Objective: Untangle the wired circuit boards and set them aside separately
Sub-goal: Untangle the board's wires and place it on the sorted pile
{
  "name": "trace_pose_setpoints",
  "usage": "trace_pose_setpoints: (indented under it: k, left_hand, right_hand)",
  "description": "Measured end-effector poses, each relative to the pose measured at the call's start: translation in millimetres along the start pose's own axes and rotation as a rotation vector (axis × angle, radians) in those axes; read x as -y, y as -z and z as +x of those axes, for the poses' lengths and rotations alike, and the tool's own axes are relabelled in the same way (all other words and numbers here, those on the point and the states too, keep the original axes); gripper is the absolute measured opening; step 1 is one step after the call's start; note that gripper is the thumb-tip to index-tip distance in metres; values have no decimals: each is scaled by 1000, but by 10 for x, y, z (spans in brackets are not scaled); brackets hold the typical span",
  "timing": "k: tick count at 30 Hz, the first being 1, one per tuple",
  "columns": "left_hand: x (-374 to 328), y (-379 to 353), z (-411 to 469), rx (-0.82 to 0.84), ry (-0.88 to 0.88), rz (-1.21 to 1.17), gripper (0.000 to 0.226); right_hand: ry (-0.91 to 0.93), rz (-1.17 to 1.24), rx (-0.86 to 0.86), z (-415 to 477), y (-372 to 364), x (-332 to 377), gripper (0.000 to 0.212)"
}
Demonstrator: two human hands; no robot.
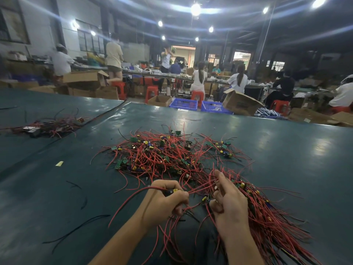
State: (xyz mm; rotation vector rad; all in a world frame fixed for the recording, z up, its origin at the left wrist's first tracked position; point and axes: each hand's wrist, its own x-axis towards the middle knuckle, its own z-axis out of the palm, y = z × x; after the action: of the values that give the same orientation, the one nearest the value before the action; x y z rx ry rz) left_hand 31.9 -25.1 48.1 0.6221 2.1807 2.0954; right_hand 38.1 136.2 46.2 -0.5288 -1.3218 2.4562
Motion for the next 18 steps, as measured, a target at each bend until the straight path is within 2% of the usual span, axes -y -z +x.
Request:
trace_pose_setpoints:
  k: [4,8,12,15,18]
  left_hand:
    - [3,40,18,-88,23,-53,35]
    - [17,23,26,-95,39,-50,45]
    - [24,5,21,-51,74,-20,41]
    - [-5,-32,7,-14,102,-30,27]
    - [3,-39,3,-15,140,-60,29]
  right_hand:
    - [-78,-67,102,-100,-98,-110,42]
    - [-104,-286,313,-248,-223,-265,29]
    - [-40,-314,232,-223,-204,-231,39]
    - [-19,-212,131,-132,-114,-156,41]
    - [38,-145,67,-78,-79,-156,42]
